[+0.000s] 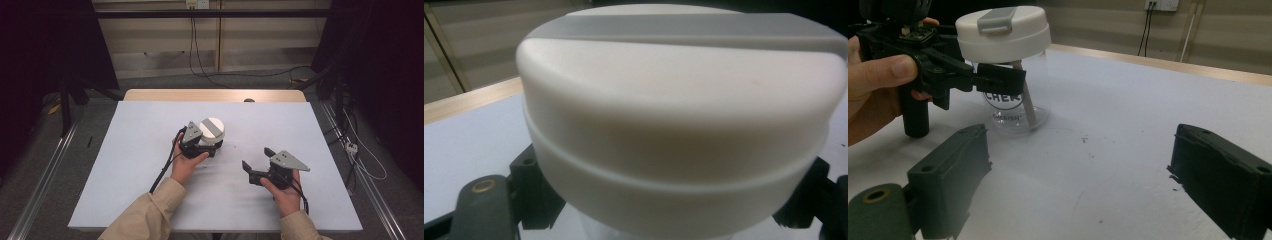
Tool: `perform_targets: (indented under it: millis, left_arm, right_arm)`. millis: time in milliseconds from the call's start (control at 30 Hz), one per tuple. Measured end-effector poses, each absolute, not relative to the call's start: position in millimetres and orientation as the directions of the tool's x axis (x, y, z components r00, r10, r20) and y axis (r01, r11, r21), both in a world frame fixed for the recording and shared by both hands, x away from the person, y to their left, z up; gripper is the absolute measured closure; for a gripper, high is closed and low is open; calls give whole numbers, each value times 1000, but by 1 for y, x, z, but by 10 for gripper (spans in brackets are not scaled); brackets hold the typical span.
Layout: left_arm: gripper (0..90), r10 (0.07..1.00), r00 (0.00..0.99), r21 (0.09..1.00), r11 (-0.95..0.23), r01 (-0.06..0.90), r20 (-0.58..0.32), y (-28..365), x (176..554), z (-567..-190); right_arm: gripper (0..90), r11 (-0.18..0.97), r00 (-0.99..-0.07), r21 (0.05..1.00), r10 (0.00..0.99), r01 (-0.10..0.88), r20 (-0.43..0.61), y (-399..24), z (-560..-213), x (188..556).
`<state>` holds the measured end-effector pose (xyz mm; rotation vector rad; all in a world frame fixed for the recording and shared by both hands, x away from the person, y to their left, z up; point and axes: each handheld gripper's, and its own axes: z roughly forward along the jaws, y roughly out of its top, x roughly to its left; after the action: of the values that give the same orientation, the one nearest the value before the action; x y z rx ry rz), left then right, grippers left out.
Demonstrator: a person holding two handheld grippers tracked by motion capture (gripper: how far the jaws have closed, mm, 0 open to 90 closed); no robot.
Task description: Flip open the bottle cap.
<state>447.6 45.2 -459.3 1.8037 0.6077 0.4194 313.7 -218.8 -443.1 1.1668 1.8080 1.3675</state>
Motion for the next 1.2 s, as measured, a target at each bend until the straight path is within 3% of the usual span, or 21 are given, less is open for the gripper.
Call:
perform_targets:
  millis: [800,1200]
  left_arm:
    - [185,594,804,952,-234,197,-20,45,447,-460]
    - [185,595,803,952,-234,198,-21,45,447,-460]
  right_arm:
    - [213,103,-469,942,881,321,64,-196,-435,336]
    - [628,91,-508,926,853,367,117,-184,-431,346]
